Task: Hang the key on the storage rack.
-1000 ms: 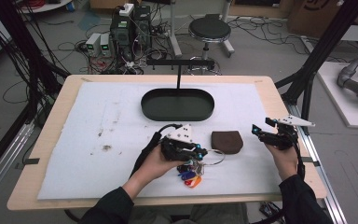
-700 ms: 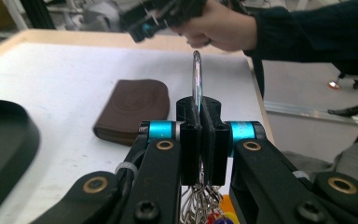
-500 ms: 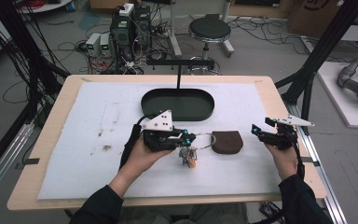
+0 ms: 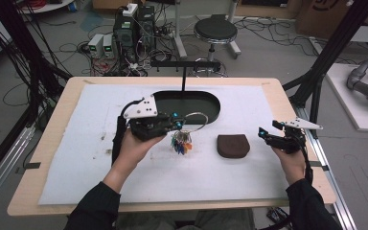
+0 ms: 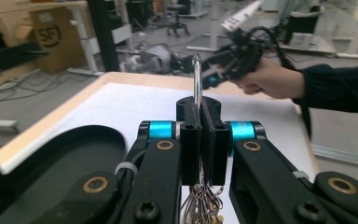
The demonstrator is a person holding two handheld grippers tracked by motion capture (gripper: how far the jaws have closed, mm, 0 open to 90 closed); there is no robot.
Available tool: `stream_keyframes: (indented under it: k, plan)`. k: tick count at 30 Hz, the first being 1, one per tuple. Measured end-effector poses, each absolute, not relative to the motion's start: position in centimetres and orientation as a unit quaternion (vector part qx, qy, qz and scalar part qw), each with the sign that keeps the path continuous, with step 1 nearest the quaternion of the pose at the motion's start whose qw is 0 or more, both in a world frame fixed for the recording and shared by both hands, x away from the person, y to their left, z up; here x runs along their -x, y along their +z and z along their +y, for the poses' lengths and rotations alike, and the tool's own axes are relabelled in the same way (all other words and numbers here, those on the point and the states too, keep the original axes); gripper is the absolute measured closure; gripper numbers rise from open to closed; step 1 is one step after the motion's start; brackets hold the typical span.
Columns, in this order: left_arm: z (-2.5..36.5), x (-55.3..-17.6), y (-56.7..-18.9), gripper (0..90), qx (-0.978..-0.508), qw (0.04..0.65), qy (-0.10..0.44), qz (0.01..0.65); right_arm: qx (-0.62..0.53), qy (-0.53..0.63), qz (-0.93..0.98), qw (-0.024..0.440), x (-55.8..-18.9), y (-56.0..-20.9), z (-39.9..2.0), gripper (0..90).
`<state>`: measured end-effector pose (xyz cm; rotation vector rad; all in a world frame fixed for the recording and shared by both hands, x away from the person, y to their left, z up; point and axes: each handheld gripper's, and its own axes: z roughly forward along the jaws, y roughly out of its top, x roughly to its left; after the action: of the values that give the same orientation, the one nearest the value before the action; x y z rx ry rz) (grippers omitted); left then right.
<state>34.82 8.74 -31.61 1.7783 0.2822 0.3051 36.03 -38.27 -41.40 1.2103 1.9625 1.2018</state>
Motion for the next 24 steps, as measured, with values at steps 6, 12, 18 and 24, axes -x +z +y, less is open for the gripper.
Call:
stream_keyframes:
  k: [6, 12, 18, 24]
  plan:
    - [10.2, -36.3, -30.7, 86.5, -0.761, 0.614, 0.156, 0.144, -0.448, 0.445, 0.728, 0.267, -36.1, -41.4, -38.2, 28.9]
    - [11.8, -38.1, -30.0, 86.5, -0.744, 0.621, 0.173, 0.172, -0.449, 0.445, 0.728, 0.267, -36.1, -41.5, -38.2, 28.9]
    - [13.0, -39.7, -29.5, 86.5, -0.732, 0.622, 0.194, 0.199, -0.447, 0.445, 0.728, 0.268, -36.2, -41.5, -38.2, 28.9]
    - [14.0, -41.3, -29.1, 86.5, -0.725, 0.616, 0.214, 0.224, -0.447, 0.444, 0.730, 0.265, -36.2, -41.5, -38.2, 29.0]
